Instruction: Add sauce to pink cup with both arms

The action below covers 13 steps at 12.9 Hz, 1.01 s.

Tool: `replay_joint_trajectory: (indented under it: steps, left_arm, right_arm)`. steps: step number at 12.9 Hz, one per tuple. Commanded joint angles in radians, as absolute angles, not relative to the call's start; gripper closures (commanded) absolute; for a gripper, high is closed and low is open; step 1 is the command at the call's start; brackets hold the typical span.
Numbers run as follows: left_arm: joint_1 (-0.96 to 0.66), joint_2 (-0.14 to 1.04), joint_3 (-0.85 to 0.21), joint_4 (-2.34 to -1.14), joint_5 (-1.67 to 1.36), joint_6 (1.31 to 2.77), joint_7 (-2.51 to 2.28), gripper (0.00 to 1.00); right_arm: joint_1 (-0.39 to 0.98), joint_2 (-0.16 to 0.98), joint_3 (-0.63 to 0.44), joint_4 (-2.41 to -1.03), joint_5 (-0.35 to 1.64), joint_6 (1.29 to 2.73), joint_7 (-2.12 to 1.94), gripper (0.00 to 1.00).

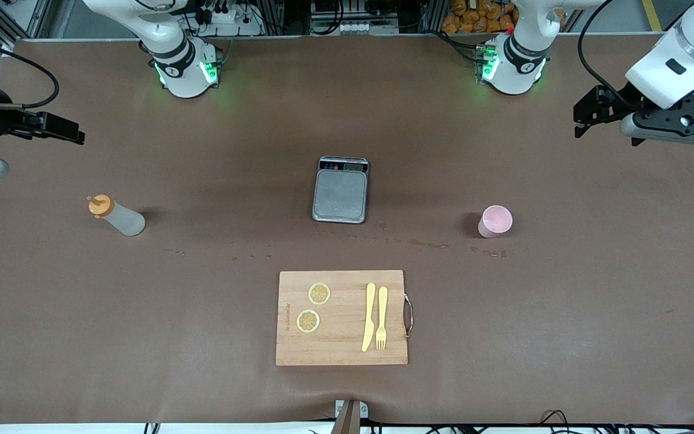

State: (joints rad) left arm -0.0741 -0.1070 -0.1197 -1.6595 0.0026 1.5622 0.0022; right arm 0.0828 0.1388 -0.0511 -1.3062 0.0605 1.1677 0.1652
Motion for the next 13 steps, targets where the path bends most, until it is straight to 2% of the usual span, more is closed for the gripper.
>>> replay_joint_trajectory:
  steps: [1,9,13]
  left_arm:
    - [-0.064,-0.126,-0.127,-1.657,0.002,1.537,0.015,0.0]
    - [-0.072,-0.115,-0.129,-1.649,0.002,1.537,0.003,0.0]
    - [-0.072,-0.112,-0.135,-1.702,0.0,1.564,0.0,0.0]
  right_arm:
    - [0.086,0.13,-0.051,-1.308,0.058,1.16,0.173,0.0]
    - [0.084,0.132,-0.051,-1.305,0.06,1.154,0.172,0.0]
    - [0.086,0.13,-0.051,-1.307,0.058,1.149,0.172,0.0]
